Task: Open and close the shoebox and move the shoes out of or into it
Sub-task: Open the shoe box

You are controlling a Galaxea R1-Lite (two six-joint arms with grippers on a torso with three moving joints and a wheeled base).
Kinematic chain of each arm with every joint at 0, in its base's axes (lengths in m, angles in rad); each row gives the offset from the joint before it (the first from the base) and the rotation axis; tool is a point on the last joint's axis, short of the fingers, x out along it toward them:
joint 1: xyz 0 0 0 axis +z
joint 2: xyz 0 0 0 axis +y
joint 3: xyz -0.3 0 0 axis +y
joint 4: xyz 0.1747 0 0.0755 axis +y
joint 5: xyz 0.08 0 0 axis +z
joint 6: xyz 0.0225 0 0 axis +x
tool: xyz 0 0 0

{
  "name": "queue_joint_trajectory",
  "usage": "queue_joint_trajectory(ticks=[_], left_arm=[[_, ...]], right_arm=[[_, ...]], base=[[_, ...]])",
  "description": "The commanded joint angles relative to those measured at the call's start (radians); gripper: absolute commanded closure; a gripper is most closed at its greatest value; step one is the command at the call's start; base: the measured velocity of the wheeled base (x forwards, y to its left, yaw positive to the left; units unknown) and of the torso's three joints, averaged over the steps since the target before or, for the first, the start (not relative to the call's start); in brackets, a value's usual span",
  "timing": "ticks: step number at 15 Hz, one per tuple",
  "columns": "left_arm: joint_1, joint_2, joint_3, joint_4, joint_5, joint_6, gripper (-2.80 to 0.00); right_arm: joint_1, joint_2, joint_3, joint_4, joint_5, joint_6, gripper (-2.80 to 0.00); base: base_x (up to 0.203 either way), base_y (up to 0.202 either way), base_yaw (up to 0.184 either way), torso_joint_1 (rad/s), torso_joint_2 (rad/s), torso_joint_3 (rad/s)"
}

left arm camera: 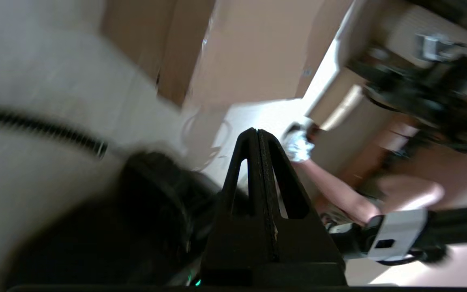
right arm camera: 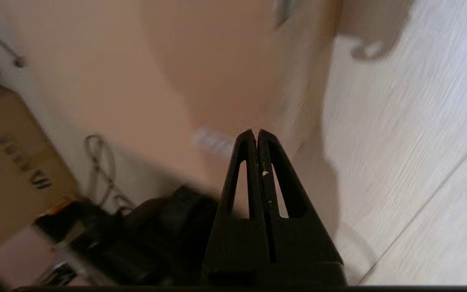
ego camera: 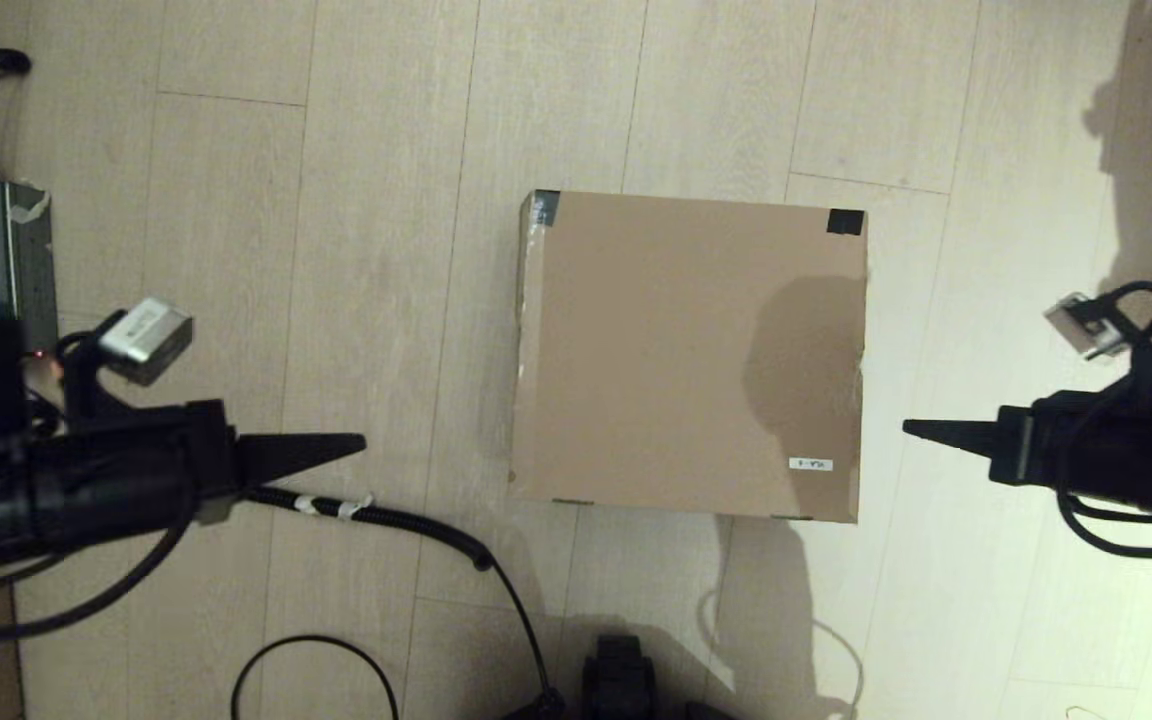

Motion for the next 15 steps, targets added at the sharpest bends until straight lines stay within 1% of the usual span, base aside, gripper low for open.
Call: queue_joint_trajectory(ticks=[1, 3, 4, 5, 7, 8, 10, 11, 12, 14, 15], left_arm=[[-0.015, 0.293, -0.077, -0.117, -0.068, -0.016, 0.0], [-0.031, 0.396, -0.193, -0.184, -0.114, -0.039, 0.0], [-0.035, 0.417, -0.236, -0.191, -0.122, -0.045, 0.0], [-0.037, 0.434, -0.271, -0.174, -0.125, -0.047, 0.0], [-0.04, 0.482, -0.314, -0.16, -0.127, -0.046, 0.0], [-0.055, 0.502, -0.336, -0.162, -0.128, -0.045, 0.0], [-0.071, 0.538, -0.385, -0.163, -0.125, -0.045, 0.0], [-0.074, 0.55, -0.406, -0.158, -0.12, -0.045, 0.0], [-0.075, 0.56, -0.422, -0.154, -0.115, -0.046, 0.0], [-0.075, 0.581, -0.443, -0.154, -0.113, -0.046, 0.0], [-0.075, 0.593, -0.457, -0.157, -0.111, -0.043, 0.0]], right_arm=[[-0.02, 0.21, -0.056, -0.055, 0.012, -0.019, 0.0], [-0.062, 0.297, -0.149, -0.104, 0.025, -0.041, 0.0], [-0.079, 0.312, -0.182, -0.112, 0.033, -0.047, 0.0], [-0.084, 0.316, -0.2, -0.113, 0.038, -0.049, 0.0], [-0.084, 0.343, -0.205, -0.116, 0.042, -0.054, 0.0], [-0.084, 0.36, -0.205, -0.12, 0.061, -0.061, 0.0], [-0.084, 0.374, -0.202, -0.123, 0.128, -0.062, 0.0], [-0.084, 0.384, -0.198, -0.156, 0.16, -0.06, 0.0], [-0.084, 0.409, -0.199, -0.197, 0.174, -0.061, 0.0], [-0.086, 0.472, -0.206, -0.32, 0.182, -0.061, 0.0], [-0.086, 0.484, -0.209, -0.34, 0.181, -0.06, 0.0]], base=[[0.0, 0.0, 0.0, 0.0, 0.0, 0.0], [0.0, 0.0, 0.0, 0.0, 0.0, 0.0], [0.0, 0.0, 0.0, 0.0, 0.0, 0.0], [0.0, 0.0, 0.0, 0.0, 0.0, 0.0], [0.0, 0.0, 0.0, 0.0, 0.0, 0.0], [0.0, 0.0, 0.0, 0.0, 0.0, 0.0], [0.0, 0.0, 0.0, 0.0, 0.0, 0.0], [0.0, 0.0, 0.0, 0.0, 0.0, 0.0], [0.0, 0.0, 0.0, 0.0, 0.0, 0.0], [0.0, 0.0, 0.0, 0.0, 0.0, 0.0], [0.0, 0.0, 0.0, 0.0, 0.0, 0.0]])
